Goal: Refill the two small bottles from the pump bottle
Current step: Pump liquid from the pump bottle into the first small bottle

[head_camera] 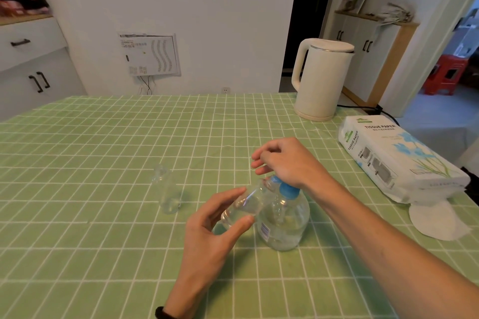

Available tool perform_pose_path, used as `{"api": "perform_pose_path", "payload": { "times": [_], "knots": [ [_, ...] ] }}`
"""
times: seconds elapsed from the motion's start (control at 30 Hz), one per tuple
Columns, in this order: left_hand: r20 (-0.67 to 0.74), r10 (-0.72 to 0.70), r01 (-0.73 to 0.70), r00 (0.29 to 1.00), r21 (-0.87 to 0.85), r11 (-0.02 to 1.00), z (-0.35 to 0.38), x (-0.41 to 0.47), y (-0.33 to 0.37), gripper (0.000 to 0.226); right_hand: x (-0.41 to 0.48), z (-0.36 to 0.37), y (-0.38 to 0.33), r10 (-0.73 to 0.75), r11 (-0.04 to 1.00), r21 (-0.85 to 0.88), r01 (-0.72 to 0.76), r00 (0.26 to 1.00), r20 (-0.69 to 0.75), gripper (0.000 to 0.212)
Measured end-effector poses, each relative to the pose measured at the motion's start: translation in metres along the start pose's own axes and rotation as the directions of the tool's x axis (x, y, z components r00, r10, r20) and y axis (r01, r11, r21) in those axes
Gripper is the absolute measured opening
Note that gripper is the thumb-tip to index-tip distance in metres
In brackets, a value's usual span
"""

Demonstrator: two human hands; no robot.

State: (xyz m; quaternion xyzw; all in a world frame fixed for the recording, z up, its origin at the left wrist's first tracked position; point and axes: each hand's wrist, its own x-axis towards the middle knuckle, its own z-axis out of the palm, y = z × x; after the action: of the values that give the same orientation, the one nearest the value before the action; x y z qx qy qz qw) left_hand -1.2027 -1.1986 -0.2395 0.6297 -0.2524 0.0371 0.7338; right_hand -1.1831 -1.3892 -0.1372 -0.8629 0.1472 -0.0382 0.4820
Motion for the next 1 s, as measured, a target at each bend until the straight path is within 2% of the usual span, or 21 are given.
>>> {"api": "perform_pose_path", "payload": {
  "times": [0.33, 0.47, 0.83, 1.0],
  "knots": [
    [-0.001, -0.010, 0.010, 1.000, -0.035, 0.999, 0.0005, 0.0009, 0.0031, 0.047, 0.0016, -0.0043, -0.0059, -0.070, 0.996, -0.065, 0.066, 0.996, -0.056, 0.021],
    [0.004, -0.013, 0.014, 1.000, -0.022, 1.000, 0.0003, 0.0007, 0.0021, 0.047, 0.0030, -0.0019, -0.0021, -0.050, 0.999, -0.023, 0.049, 0.998, -0.045, 0.023],
    [0.011, -0.013, 0.012, 1.000, 0.028, 1.000, 0.0001, 0.0002, 0.0034, 0.051, -0.0007, -0.0013, -0.0011, -0.027, 0.999, -0.045, 0.026, 0.999, -0.024, 0.024],
    [0.004, -0.028, 0.029, 1.000, -0.026, 0.999, 0.0011, 0.0008, 0.0067, 0.048, 0.0005, -0.0047, -0.0064, -0.059, 0.996, -0.068, 0.056, 0.998, -0.035, 0.022]
  ]
}}
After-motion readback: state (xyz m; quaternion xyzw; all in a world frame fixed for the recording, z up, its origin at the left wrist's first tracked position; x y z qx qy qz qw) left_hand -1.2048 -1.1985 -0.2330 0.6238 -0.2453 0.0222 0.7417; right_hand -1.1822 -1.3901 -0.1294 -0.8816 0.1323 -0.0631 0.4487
